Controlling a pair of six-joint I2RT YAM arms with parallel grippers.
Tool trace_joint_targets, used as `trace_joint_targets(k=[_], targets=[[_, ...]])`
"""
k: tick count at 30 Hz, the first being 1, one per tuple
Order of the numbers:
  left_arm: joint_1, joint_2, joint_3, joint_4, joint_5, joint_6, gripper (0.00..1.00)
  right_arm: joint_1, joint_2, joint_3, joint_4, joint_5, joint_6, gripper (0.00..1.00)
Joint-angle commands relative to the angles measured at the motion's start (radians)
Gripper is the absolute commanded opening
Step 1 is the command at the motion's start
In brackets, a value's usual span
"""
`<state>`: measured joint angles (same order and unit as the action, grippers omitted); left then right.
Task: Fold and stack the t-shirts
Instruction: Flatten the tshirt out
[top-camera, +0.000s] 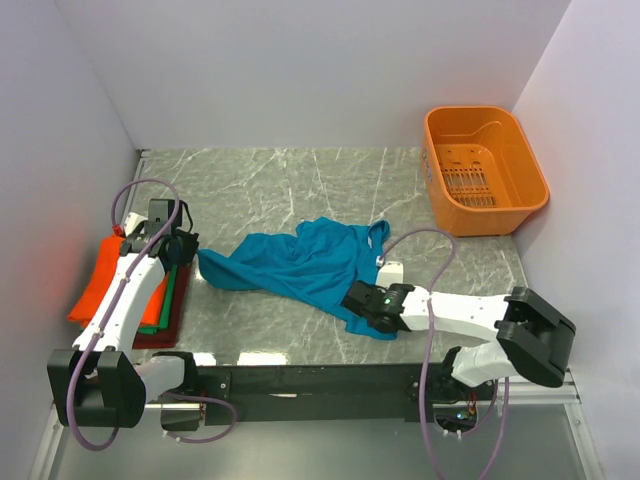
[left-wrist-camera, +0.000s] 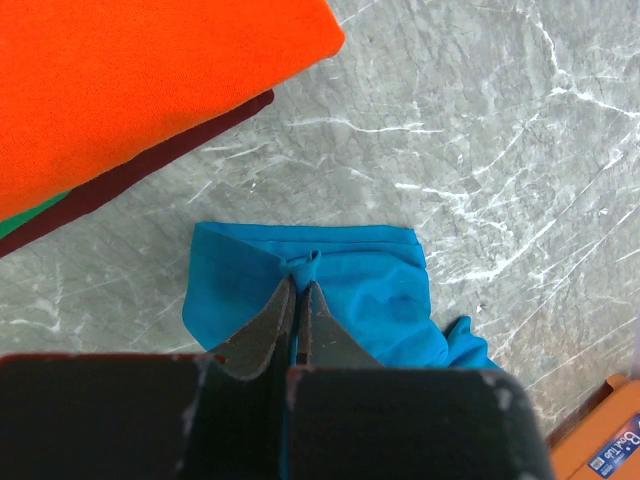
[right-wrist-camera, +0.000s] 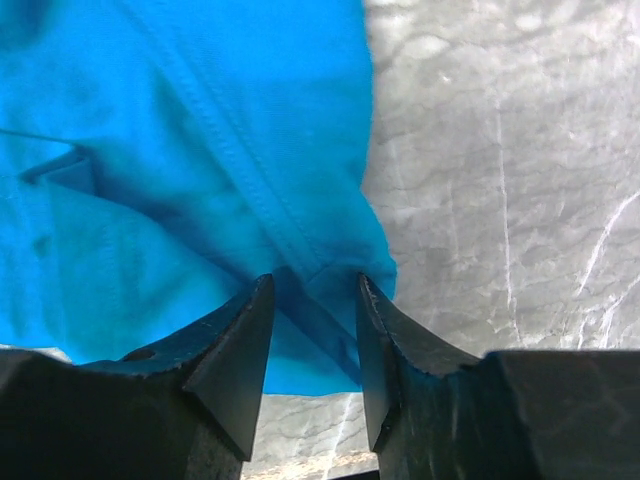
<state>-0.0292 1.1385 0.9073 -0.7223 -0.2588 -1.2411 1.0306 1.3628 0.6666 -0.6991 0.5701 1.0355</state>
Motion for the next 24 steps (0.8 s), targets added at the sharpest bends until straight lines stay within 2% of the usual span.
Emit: trace_joint_targets(k=[1,13,16,18,20,21,24], targets=[[0.006,-0.008,0.004,0.015,0.001,0.019,0.01,-0.023,-0.059,-0.042,0.035,0.007,0.037,0.45],[0.011,-0.023,0.013,0.006,0.006,0.026,0.01,-0.059,-0.025,-0.032,0.036,-0.016,0.011,0.42],[0.014,-0.026,0.021,0.000,0.003,0.031,0.01,-0.076,-0.042,-0.036,0.052,-0.024,-0.012,0.34],[0.014,-0.026,0.025,-0.002,0.003,0.038,0.01,-0.105,-0.063,-0.044,0.062,-0.029,-0.026,0.22],[0.015,-0.031,0.033,-0.005,0.001,0.042,0.01,-0.135,-0.111,-0.045,0.066,-0.035,-0.049,0.15],[0.015,-0.032,0.033,-0.003,0.003,0.045,0.01,-0.142,-0.132,-0.048,0.075,-0.041,-0.057,0.08],[0.017,-0.037,0.045,-0.009,0.006,0.052,0.01,-0.171,-0.265,-0.035,0.063,-0.072,-0.092,0.00]])
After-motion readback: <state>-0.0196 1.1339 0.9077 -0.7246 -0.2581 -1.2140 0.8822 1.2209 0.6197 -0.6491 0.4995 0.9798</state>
